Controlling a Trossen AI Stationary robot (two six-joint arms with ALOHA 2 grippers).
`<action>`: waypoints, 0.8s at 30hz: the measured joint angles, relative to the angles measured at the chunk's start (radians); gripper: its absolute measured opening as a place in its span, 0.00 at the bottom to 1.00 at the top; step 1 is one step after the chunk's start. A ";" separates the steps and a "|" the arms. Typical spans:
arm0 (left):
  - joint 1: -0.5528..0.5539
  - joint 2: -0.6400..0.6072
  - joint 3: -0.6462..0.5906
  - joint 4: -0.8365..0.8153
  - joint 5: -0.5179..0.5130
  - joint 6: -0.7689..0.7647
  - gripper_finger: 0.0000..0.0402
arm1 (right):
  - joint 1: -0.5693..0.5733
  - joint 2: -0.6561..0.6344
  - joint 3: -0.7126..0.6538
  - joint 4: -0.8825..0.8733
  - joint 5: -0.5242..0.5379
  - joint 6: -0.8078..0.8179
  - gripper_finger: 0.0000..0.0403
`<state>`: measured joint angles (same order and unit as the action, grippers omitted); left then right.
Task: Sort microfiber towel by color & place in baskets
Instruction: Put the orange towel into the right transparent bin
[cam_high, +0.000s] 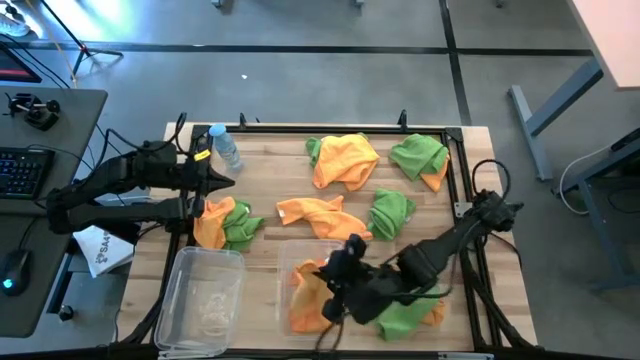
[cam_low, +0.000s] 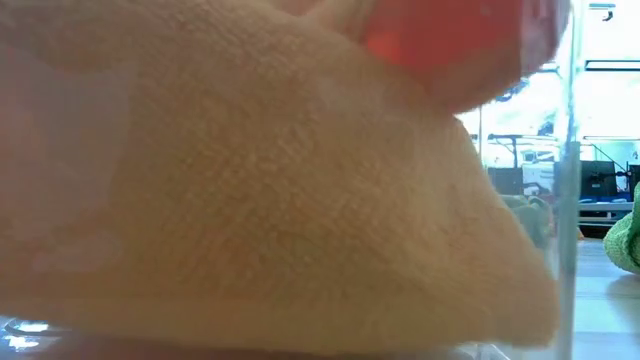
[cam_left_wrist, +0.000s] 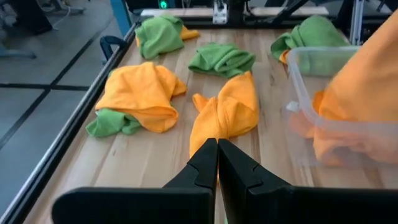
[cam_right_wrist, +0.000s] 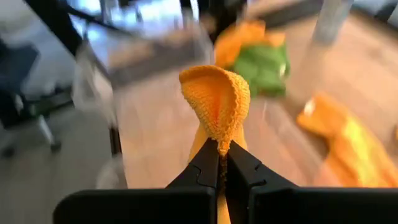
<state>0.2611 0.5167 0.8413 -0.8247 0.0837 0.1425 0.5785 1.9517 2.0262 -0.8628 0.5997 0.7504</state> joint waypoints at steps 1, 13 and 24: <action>0.000 0.000 0.000 -0.007 0.000 0.000 0.00 | -0.011 0.012 0.000 -0.019 -0.037 0.009 0.00; 0.000 0.000 0.000 -0.056 0.000 0.001 0.00 | -0.123 0.171 0.000 -0.083 -0.347 -0.082 0.00; 0.000 0.000 0.000 -0.055 0.000 0.008 0.00 | -0.156 0.287 0.000 -0.023 -0.557 -0.099 0.03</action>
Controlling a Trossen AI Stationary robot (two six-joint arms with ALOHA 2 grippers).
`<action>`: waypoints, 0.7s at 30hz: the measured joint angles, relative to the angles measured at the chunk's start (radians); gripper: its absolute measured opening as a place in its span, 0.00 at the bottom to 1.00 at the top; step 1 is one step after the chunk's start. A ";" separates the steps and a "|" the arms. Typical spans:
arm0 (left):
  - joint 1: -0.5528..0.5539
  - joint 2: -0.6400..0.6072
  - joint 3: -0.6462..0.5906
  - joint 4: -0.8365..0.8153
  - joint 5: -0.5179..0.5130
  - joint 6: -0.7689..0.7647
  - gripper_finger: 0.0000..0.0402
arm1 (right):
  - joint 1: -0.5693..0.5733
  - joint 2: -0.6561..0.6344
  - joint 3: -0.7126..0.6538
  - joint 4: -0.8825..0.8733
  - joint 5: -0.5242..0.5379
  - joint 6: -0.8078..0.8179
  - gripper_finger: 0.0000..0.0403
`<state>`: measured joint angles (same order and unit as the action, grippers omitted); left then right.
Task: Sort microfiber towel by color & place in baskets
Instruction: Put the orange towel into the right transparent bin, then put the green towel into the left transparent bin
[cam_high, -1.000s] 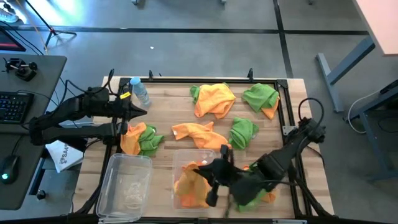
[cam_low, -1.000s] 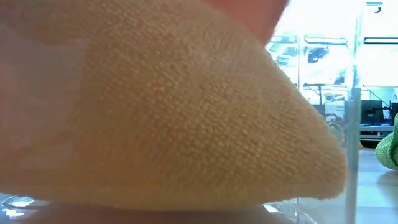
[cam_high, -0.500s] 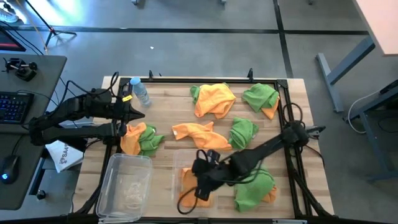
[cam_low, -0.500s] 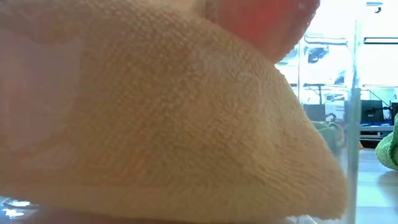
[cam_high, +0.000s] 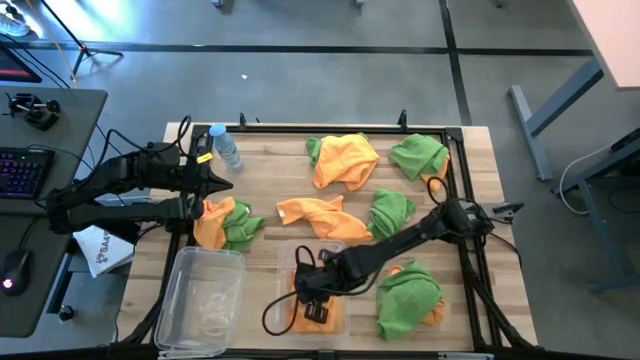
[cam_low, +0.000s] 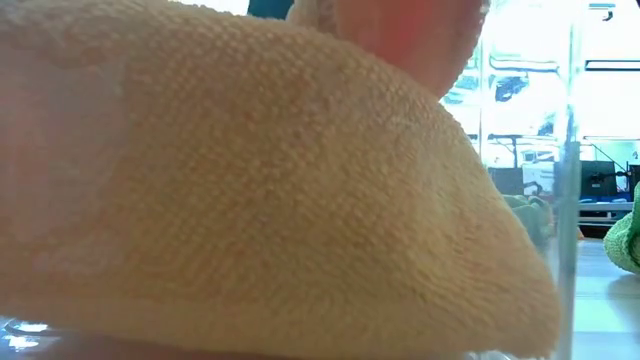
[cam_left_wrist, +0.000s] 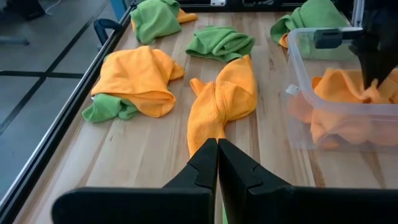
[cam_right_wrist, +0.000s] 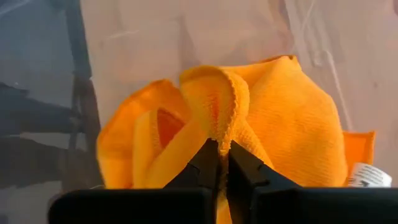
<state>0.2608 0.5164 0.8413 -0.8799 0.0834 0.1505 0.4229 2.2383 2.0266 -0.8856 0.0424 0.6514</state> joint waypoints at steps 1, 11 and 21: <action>0.000 0.000 0.000 0.000 0.000 0.000 0.00 | 0.001 0.000 0.000 0.000 -0.001 0.003 0.05; 0.000 0.000 0.000 0.000 0.000 0.000 0.00 | -0.001 -0.085 0.000 -0.006 0.011 0.001 0.32; 0.000 0.000 0.000 0.000 0.000 -0.019 0.00 | 0.018 -0.185 0.001 -0.189 0.125 0.069 0.27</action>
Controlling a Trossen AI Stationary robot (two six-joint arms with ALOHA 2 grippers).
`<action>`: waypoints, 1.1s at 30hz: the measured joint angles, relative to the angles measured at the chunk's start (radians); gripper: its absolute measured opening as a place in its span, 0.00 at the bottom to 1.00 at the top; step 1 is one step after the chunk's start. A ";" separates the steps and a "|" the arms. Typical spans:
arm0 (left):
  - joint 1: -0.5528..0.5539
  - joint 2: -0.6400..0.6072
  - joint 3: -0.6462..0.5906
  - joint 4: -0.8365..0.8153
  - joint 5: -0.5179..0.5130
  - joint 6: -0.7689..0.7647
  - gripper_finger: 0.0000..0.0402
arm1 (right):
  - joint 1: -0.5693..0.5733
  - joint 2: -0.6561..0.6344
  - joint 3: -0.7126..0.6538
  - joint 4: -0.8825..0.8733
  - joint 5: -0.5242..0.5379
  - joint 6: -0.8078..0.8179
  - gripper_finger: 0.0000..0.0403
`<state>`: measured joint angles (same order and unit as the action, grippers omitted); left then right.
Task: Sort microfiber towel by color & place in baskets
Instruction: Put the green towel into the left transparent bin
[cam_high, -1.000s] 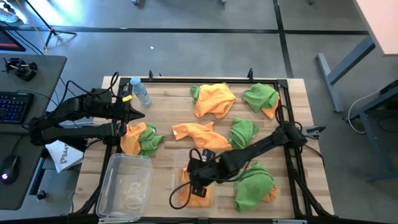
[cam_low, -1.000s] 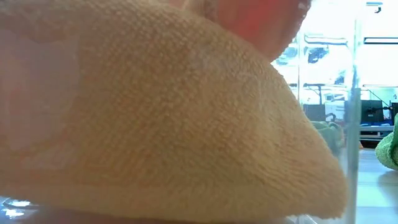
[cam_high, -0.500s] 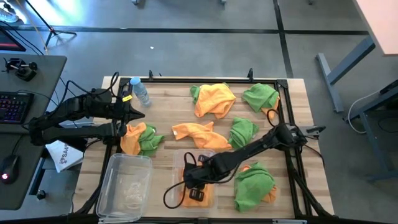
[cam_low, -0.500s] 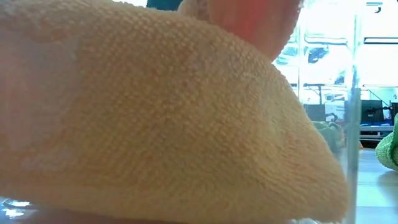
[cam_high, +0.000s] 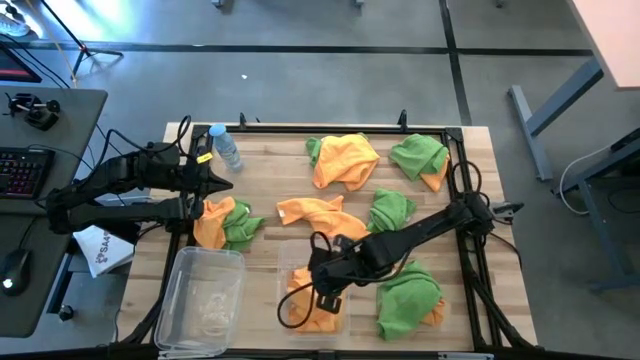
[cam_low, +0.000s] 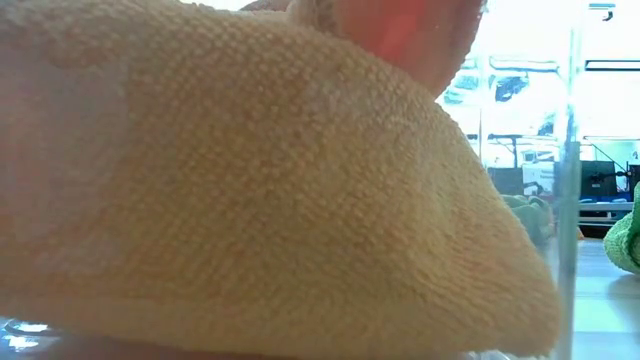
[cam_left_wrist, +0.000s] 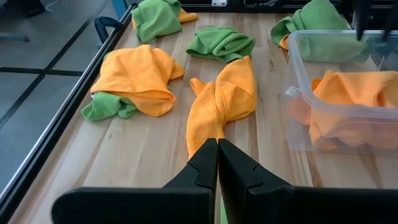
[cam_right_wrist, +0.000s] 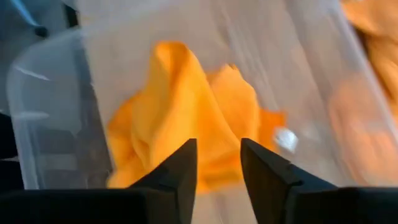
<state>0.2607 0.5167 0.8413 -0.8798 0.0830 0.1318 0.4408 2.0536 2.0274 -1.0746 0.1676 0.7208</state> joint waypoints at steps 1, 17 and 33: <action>0.000 0.000 0.000 0.000 0.000 -0.002 0.00 | 0.000 -0.008 0.000 -0.020 0.001 0.008 0.24; 0.000 0.009 0.000 0.004 0.000 -0.109 0.00 | 0.074 -0.331 -0.319 -0.128 0.263 -0.122 0.01; -0.118 0.281 -0.001 0.187 -0.069 -0.313 0.00 | -0.076 -1.335 -1.358 0.599 0.266 -0.347 0.00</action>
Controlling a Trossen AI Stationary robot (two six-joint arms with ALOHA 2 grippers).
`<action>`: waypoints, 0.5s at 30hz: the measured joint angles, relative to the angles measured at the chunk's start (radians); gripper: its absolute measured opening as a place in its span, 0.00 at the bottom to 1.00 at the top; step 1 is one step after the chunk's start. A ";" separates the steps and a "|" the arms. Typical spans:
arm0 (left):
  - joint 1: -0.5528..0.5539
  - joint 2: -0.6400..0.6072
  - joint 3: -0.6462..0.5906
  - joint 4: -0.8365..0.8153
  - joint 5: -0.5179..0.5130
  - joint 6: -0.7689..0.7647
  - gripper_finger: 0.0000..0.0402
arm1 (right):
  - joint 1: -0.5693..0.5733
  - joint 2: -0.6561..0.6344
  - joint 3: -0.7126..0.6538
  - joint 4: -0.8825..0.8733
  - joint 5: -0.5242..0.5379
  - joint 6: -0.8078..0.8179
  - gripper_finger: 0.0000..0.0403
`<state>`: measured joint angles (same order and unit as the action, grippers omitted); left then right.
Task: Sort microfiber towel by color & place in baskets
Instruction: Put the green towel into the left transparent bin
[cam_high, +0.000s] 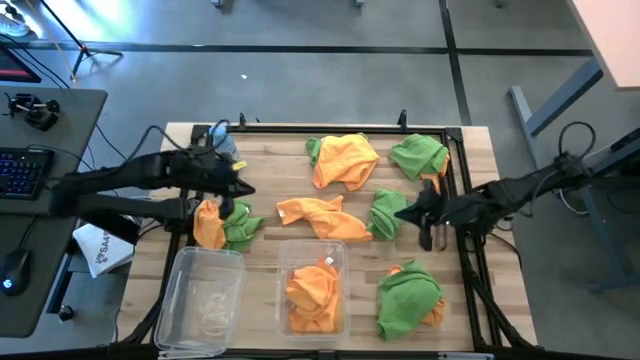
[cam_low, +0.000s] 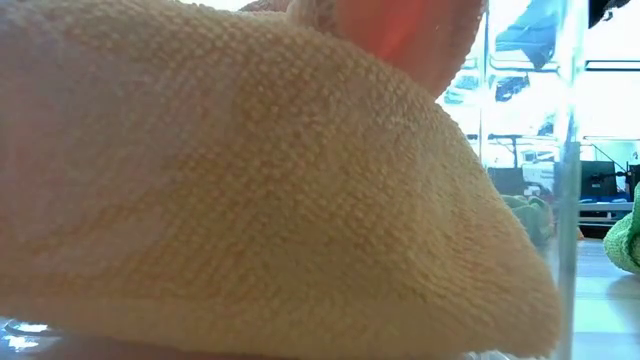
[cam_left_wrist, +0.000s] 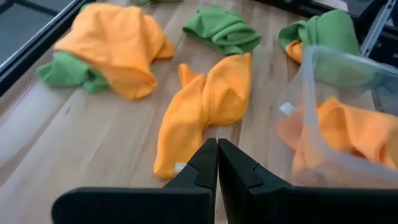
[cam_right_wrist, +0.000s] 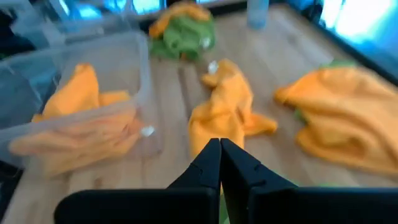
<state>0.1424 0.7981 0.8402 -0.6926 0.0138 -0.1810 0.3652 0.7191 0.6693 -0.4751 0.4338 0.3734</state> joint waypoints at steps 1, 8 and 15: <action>-0.015 0.024 0.000 0.028 -0.012 -0.002 0.00 | -0.020 -0.043 -0.043 0.048 -0.006 -0.040 0.00; -0.113 0.158 0.053 0.048 -0.155 -0.105 0.00 | -0.173 -0.229 -0.259 0.285 -0.230 -0.194 0.00; -0.169 0.287 0.206 0.045 -0.247 -0.105 0.00 | -0.339 -0.282 -0.306 0.285 -0.431 -0.304 0.00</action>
<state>-0.0262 1.0852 1.0463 -0.6478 -0.2331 -0.2859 0.0263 0.4374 0.3634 -0.1905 0.0028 0.0696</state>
